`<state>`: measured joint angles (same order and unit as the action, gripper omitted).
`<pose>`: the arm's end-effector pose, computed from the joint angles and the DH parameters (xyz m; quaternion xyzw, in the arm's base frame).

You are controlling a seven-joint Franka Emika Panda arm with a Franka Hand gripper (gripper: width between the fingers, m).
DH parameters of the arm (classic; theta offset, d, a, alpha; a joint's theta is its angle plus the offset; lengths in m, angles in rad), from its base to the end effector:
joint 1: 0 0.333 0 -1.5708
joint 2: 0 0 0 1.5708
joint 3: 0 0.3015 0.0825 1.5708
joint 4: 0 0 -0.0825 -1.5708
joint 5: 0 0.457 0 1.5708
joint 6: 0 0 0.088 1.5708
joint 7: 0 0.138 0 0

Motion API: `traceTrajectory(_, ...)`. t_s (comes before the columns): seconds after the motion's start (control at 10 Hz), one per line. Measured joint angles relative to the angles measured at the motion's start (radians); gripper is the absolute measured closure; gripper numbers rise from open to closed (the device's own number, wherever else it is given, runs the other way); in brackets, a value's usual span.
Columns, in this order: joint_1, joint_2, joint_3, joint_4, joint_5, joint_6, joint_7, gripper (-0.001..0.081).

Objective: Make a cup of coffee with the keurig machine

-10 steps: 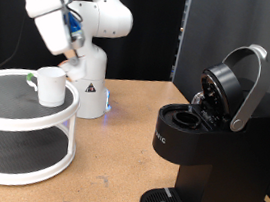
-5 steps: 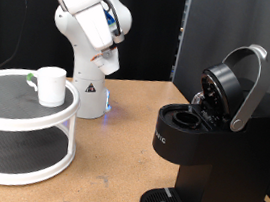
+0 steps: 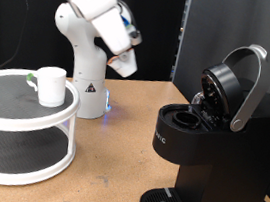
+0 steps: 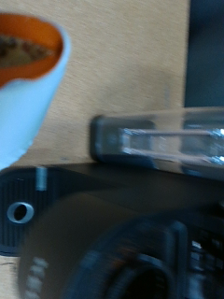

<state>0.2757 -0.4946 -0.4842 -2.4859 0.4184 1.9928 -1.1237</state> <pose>0.4726 -0.0479 0.3793 -0.8824 -0.3651 -0.1497 0.2563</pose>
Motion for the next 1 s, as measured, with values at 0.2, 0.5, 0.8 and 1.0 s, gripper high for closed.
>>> traceTrajectory(0.2, 0.046, 0.044, 0.006, 0.047, 0.044, 0.000, -0.001, 0.0746)
traceTrajectory(0.5, 0.097, 0.126, 0.015, 0.135, 0.067, 0.001, -0.002, 0.0746)
traceTrajectory(0.8, 0.123, 0.213, 0.024, 0.209, 0.113, 0.035, -0.002, 0.0746)
traceTrajectory(1.0, 0.126, 0.257, 0.024, 0.242, 0.134, 0.038, -0.013, 0.0746)
